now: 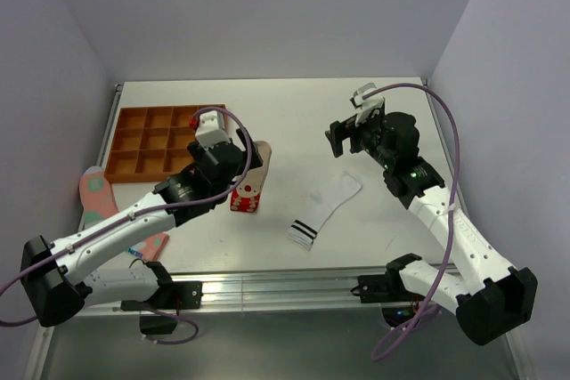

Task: Roll the socks
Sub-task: Roll the sock at the center of the board.

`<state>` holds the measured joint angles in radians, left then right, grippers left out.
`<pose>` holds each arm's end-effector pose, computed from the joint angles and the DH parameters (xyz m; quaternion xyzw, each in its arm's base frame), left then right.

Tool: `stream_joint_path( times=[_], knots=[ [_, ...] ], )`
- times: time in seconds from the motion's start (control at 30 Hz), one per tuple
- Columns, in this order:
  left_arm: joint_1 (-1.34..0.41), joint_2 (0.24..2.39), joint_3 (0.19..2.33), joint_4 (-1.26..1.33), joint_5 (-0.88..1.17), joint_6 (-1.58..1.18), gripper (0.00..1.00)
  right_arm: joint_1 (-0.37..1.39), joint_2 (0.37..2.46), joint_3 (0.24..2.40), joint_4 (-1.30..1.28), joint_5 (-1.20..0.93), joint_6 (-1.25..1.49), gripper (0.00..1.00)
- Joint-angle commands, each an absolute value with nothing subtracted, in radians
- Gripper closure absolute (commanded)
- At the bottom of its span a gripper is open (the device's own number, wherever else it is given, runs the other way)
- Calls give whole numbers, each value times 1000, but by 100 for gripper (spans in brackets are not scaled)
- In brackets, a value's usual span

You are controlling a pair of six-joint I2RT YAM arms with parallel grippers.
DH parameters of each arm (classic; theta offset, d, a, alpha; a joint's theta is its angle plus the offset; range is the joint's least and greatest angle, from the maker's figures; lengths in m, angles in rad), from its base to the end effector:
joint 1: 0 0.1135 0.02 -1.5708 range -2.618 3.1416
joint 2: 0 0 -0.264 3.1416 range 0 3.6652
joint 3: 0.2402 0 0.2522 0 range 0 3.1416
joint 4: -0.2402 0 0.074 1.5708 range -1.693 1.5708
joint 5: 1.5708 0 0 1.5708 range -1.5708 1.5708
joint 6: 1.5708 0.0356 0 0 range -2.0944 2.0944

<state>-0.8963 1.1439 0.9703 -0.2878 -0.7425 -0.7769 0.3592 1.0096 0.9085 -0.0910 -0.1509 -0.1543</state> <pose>0.1762 -0.1818 0.3260 -0.1435 0.8021 -0.1577 0.5578 0.2195 0.0881 0.3511 -0.2418 0.7321 0.1227 0.6250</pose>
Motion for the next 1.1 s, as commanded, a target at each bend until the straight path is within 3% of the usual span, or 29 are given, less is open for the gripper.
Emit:
stream_joint_path(
  times=[0.0, 0.63, 0.9, 1.07],
  knots=[
    [-902, 1147, 1031, -314, -782, -798, 0, 356, 985, 908, -66, -140, -149, 0],
    [-900, 1043, 960, -278, -744, -732, 0, 370, 994, 959, -201, -193, -219, 0],
    [-899, 1012, 934, -268, -762, -752, 1, 510, 1129, 1066, -264, -177, -238, 1],
    [-888, 993, 923, -334, -770, -796, 1, 603, 1169, 1028, -290, -161, -293, 9]
  ],
)
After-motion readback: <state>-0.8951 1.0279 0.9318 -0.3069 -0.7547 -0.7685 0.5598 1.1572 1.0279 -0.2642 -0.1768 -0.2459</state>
